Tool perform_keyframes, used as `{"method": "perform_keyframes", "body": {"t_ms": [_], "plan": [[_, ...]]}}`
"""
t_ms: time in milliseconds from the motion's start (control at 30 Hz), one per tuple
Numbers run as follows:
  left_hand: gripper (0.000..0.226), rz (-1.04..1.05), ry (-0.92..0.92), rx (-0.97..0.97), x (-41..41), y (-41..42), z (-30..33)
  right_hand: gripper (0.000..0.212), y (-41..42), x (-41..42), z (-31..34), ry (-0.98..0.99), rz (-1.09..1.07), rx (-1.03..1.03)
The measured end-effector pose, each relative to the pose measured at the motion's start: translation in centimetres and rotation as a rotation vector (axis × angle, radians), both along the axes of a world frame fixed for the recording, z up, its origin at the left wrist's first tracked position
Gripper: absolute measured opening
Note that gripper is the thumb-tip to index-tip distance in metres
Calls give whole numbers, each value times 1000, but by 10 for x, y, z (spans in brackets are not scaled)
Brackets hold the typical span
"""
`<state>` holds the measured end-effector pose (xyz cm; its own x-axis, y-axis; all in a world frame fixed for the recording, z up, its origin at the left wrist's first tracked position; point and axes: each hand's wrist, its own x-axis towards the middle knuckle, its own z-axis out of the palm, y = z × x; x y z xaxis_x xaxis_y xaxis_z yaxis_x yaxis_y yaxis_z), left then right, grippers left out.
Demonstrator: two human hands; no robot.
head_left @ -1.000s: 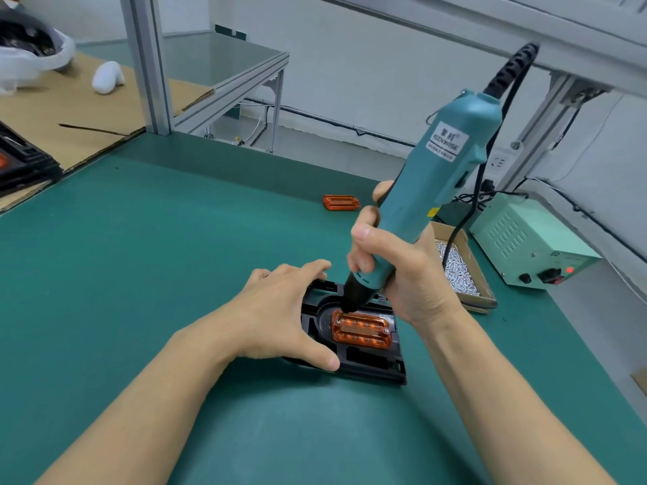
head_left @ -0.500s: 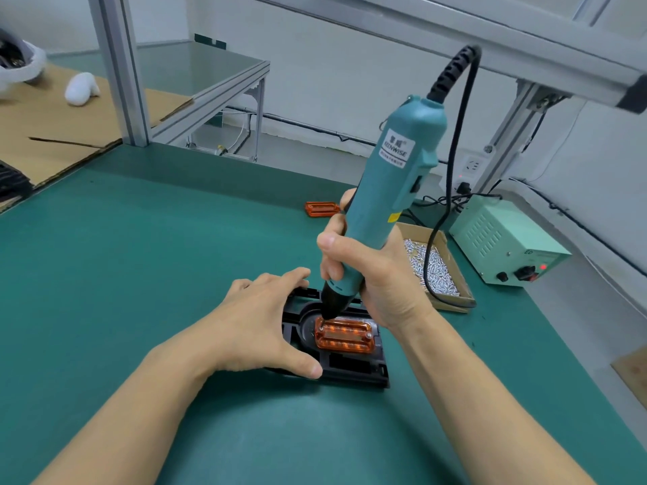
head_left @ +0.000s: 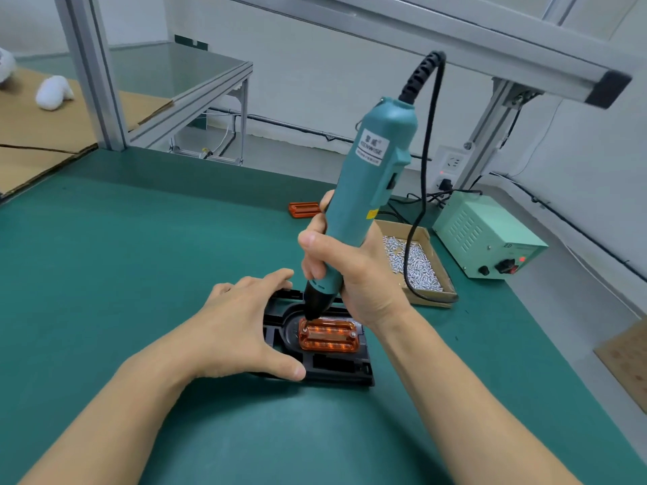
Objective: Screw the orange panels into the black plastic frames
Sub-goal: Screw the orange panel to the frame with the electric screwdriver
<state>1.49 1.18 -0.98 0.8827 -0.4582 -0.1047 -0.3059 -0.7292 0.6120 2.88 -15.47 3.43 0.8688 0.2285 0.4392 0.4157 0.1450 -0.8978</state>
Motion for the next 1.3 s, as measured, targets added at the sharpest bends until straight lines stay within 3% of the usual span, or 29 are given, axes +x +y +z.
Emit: {"method": "perform_keyframes", "body": {"t_ms": [767,1033,1300], "plan": [[118,11,-13,-4,-1,-1,1,29,-6,0,0,-11,91,45],[117,15,4,-7,-2,0,1,31,-19,-15,12,19,-129,317],[114,15,16,-4,-1,1,-1,25,-60,-44,32,-80,-326,511]]}}
